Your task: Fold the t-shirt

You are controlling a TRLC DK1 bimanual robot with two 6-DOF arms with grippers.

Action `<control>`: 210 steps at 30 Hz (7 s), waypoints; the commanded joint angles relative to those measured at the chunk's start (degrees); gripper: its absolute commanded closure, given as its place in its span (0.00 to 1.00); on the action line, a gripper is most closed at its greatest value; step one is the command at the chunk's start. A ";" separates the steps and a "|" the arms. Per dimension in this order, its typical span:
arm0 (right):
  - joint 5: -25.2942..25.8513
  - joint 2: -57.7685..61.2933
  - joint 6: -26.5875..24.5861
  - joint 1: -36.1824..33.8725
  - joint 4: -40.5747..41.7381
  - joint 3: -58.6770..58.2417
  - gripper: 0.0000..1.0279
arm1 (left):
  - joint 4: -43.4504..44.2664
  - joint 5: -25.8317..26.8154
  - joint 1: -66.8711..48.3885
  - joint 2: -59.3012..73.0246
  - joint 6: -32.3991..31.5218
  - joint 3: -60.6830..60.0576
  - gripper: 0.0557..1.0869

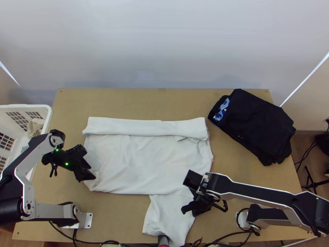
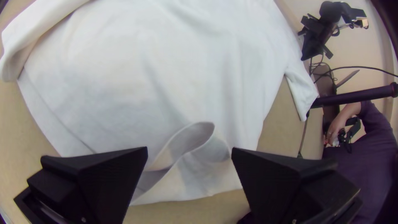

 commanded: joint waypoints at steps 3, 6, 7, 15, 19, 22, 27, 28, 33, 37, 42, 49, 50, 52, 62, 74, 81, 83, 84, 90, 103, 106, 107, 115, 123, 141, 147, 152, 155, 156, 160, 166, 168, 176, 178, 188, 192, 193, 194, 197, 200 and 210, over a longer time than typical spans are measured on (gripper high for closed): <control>0.99 -1.56 -0.64 0.09 1.49 -0.54 0.97 | -0.77 0.19 3.20 -0.59 0.74 -0.01 0.05; 0.90 -2.70 -1.34 0.18 1.40 -0.46 0.97 | -3.76 0.28 4.25 -0.95 1.88 1.65 0.05; 0.90 -3.32 -1.34 0.09 1.40 -0.28 0.97 | -4.91 0.54 4.34 -1.30 1.97 2.18 0.05; 0.90 -10.00 -2.83 -1.23 1.31 2.97 0.97 | -3.76 2.82 4.17 -1.56 2.93 1.83 0.05; 0.99 -10.53 -3.01 -3.16 0.96 2.80 0.97 | -1.92 4.32 3.64 -1.56 2.93 1.39 0.05; 0.90 -10.88 -3.01 -3.25 0.78 2.09 0.97 | -0.51 3.44 1.97 -1.65 3.20 -0.01 0.05; 0.99 -11.14 -3.10 -3.60 0.70 1.65 0.97 | -1.04 -7.99 -3.13 0.64 3.20 -0.72 0.05; 0.90 -11.14 -3.10 -3.78 0.70 1.57 0.97 | -2.09 -9.30 -4.01 2.13 2.85 -0.01 0.05; 0.90 -11.05 -3.19 -3.86 0.70 0.60 0.97 | -12.29 -7.99 -5.24 7.32 2.14 6.66 0.05; 0.90 -11.14 -3.19 -4.13 0.70 -0.10 0.97 | -14.84 -6.93 -5.33 7.58 2.67 8.25 0.05; 0.90 -11.14 -3.54 -5.18 0.70 -0.28 0.97 | -15.98 -7.20 -5.94 8.81 1.79 8.42 0.05; 0.90 -11.05 -3.89 -5.45 -0.10 -0.28 0.97 | -15.72 -7.46 -7.17 12.77 -4.10 12.11 0.05; 0.82 -11.05 -3.89 -5.53 -0.36 -0.28 0.97 | -16.07 -7.63 -7.44 13.47 -5.24 12.55 0.05; 0.90 -11.05 -3.98 -5.53 -0.62 -0.46 0.97 | -16.16 -7.81 -7.61 14.08 -5.50 12.64 0.05; 0.82 -11.41 -3.63 -5.36 -1.33 -0.37 0.97 | -15.19 -8.16 -3.83 13.82 -5.06 16.51 0.05; 0.82 -10.79 -3.45 -4.83 -1.33 -0.19 0.97 | -16.24 -12.38 -0.14 14.00 -5.24 17.12 0.05; 0.82 -10.88 -2.75 -4.74 -1.33 -0.28 0.97 | -15.72 -13.79 -1.72 14.26 -5.24 13.08 0.05; 0.82 -10.88 -2.57 -4.74 -1.33 -0.19 0.97 | -15.54 -13.96 -2.43 14.35 -5.24 11.59 0.05; 0.82 -10.97 -2.57 -4.74 -1.33 -0.10 0.97 | -15.45 -14.05 -2.69 14.35 -5.24 10.97 0.05; 0.82 -11.14 -2.31 -4.74 -1.33 -0.02 0.97 | -15.28 -12.91 -4.62 13.82 -5.33 9.48 0.05; 0.82 -10.70 -1.96 -4.74 -1.33 0.60 0.97 | -13.96 -8.87 -8.14 12.85 -5.50 8.77 0.05; 0.82 -10.53 -1.87 -4.83 -1.33 0.78 0.97 | -13.96 -8.43 -9.11 12.68 -5.59 8.51 0.05; 0.82 -10.53 -1.96 -4.83 -1.33 0.86 0.97 | -13.96 -8.25 -9.37 12.41 -5.59 8.33 0.05; 0.82 -10.44 -1.87 -5.09 -1.41 0.86 0.97 | -15.28 -8.43 -9.98 9.95 -4.71 5.26 0.05; 0.82 -10.44 -1.96 -5.27 -1.59 0.42 0.97 | -15.89 -8.95 -6.12 8.55 -3.92 7.19 0.05; 0.90 -10.88 -2.31 -5.27 -1.59 0.25 0.97 | -16.60 -11.50 -1.11 6.79 -1.99 8.69 0.05; 0.82 -11.32 -2.13 -5.27 -1.59 -0.10 0.97 | -13.78 -11.06 -1.81 7.58 -2.08 8.42 0.05; 0.82 -11.41 -2.13 -5.27 -1.68 -0.19 0.97 | -12.38 -10.36 -3.57 7.67 -2.78 7.81 0.05; 0.82 -11.41 -2.13 -5.27 -1.59 -0.10 0.97 | -11.06 -10.45 -4.01 7.67 -2.78 6.40 0.05; 0.82 -11.41 -2.13 -5.27 -1.59 -0.10 0.97 | -10.53 -10.54 -3.92 7.76 -3.13 6.14 0.07; 0.82 -11.67 -2.13 -5.27 -1.68 -0.37 0.97 | -10.97 -11.33 -3.22 8.20 -3.04 5.61 0.41; 0.82 -11.58 -2.13 -5.27 -1.59 -0.37 0.97 | -11.67 -11.41 -2.69 8.28 -2.96 6.05 0.65; 0.90 -11.67 -2.22 -5.27 -1.59 -0.28 0.97 | -11.85 -11.41 -2.43 8.20 -2.78 6.31 0.65; 0.90 -11.67 -2.31 -5.36 -1.59 -0.54 0.97 | -12.02 -10.97 -1.72 8.11 -2.78 7.46 0.97; 0.90 -11.67 -2.39 -5.45 -1.59 -0.46 0.97 | -11.76 -9.30 -1.55 8.02 -3.48 8.25 0.96; 1.87 -15.54 -7.84 -16.34 -1.68 3.32 0.97 | -11.94 -1.83 2.06 7.32 -6.21 9.65 0.96; 2.31 -16.41 -11.80 -21.44 -2.03 4.99 0.97 | -12.11 0.19 2.58 7.32 -7.26 10.80 0.96; 2.31 -16.59 -12.24 -22.15 -2.03 5.43 0.97 | -12.11 0.98 2.76 7.32 -7.53 11.32 0.96; 2.31 -16.68 -12.59 -23.02 -2.03 5.70 0.97 | -12.11 1.51 3.02 7.32 -7.97 11.85 0.96; 2.31 -16.59 -13.56 -24.78 -2.03 6.66 0.97 | -12.20 3.18 4.52 7.76 -9.90 13.26 0.96; 2.49 -16.41 -14.61 -25.84 -1.94 7.89 0.97 | -13.26 5.99 7.15 7.58 -11.22 13.87 0.96; 2.57 -13.60 -17.07 -32.25 0.61 13.08 0.97 | -13.26 9.68 9.44 9.51 -15.08 18.09 0.96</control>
